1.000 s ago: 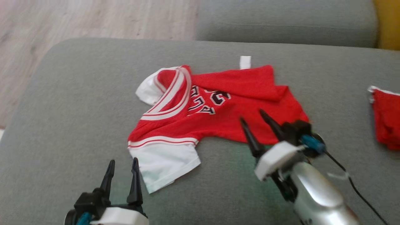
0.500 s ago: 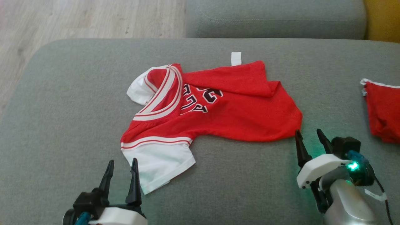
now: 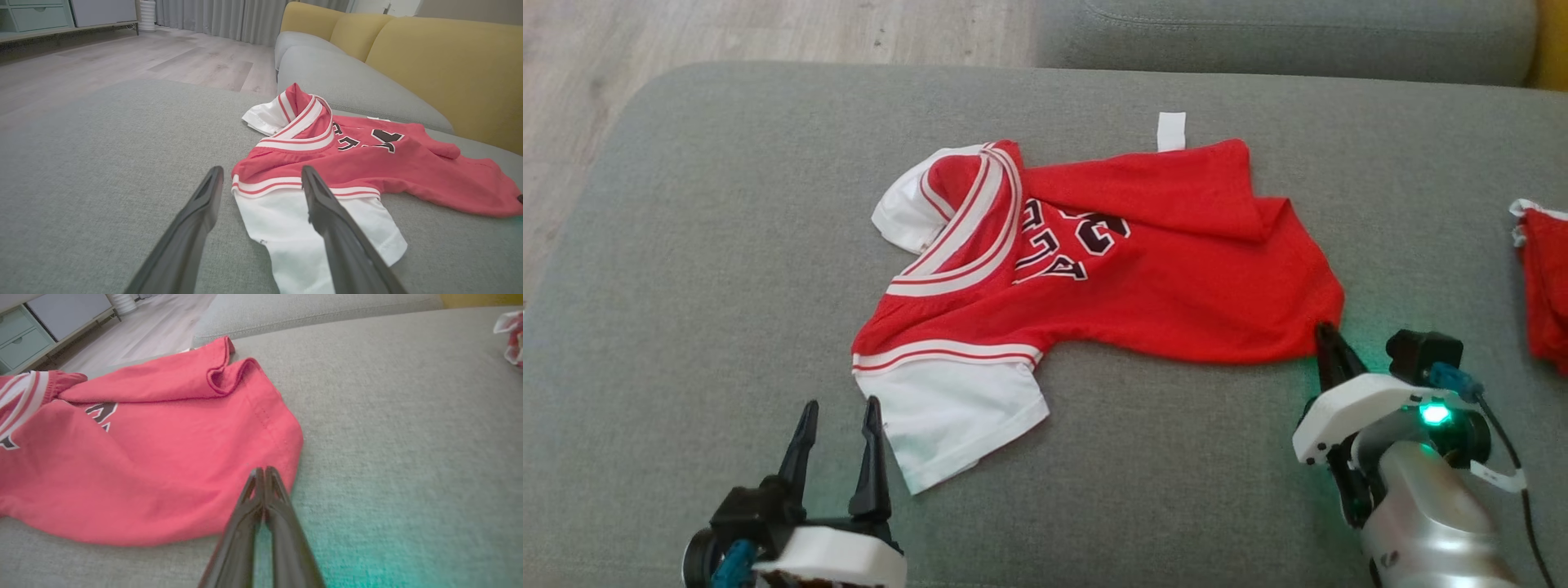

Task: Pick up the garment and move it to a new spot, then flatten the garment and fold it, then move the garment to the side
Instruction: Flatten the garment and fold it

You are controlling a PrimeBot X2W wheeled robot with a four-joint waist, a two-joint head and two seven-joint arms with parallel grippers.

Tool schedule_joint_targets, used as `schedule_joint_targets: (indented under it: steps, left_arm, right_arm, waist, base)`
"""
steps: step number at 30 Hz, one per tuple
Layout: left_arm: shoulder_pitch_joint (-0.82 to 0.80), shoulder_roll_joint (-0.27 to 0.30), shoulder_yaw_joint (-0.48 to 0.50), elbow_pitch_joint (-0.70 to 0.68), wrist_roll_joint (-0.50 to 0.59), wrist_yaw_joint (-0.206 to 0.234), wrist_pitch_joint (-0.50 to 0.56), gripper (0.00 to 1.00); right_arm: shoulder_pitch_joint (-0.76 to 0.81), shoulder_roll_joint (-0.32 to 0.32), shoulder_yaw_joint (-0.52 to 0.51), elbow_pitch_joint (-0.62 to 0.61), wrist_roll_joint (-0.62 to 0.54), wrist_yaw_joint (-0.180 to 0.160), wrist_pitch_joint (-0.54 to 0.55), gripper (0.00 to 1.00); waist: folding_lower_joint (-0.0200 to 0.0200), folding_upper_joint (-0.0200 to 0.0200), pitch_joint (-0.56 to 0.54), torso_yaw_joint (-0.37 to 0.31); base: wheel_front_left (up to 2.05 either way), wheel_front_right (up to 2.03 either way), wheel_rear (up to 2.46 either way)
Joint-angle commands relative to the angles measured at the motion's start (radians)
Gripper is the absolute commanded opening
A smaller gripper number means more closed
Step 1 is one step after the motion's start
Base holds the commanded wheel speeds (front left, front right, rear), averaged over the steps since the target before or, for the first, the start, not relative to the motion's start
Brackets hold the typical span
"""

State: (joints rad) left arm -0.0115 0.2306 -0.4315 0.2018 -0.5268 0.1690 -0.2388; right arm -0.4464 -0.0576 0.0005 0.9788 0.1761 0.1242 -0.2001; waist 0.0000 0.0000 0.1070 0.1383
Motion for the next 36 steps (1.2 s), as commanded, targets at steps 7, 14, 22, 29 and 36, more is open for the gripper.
schedule_joint_targets:
  steps: [7,14,22,29,36]
  left_arm:
    - [-0.046,0.016,0.034,-0.029,0.003,0.011,-0.008,1.00]
    - [-0.061,0.013,0.023,-0.025,0.004,0.007,-0.008,1.00]
    - [-0.068,0.015,0.015,-0.023,0.003,0.006,-0.005,1.00]
    - [-0.069,0.015,0.017,-0.018,-0.002,0.008,-0.007,1.00]
    - [-0.056,0.016,0.025,-0.019,-0.006,0.014,-0.011,1.00]
  right_arm:
    - [-0.064,0.007,0.005,-0.012,-0.017,0.007,-0.045,0.00]
    - [-0.079,0.007,0.016,-0.006,-0.010,0.007,-0.052,0.59]
    - [-0.110,0.007,0.081,0.049,0.049,0.007,-0.030,1.00]
    - [-0.144,0.007,0.102,0.123,0.062,0.007,-0.008,0.00]
    - [-0.163,-0.001,0.041,0.134,-0.030,0.007,-0.045,0.00]
  waist:
    - [0.0000,0.0000,0.007,-0.050]
    - [0.0000,0.0000,0.016,-0.069]
    - [0.0000,0.0000,0.020,-0.044]
    - [0.0000,0.0000,0.019,-0.025]
    - [0.0000,0.0000,0.011,-0.052]
  base:
    - [0.00,0.00,0.00]
    - [0.00,0.00,0.00]
    - [0.00,0.00,0.00]
    - [0.00,0.00,0.00]
    - [0.00,0.00,0.00]
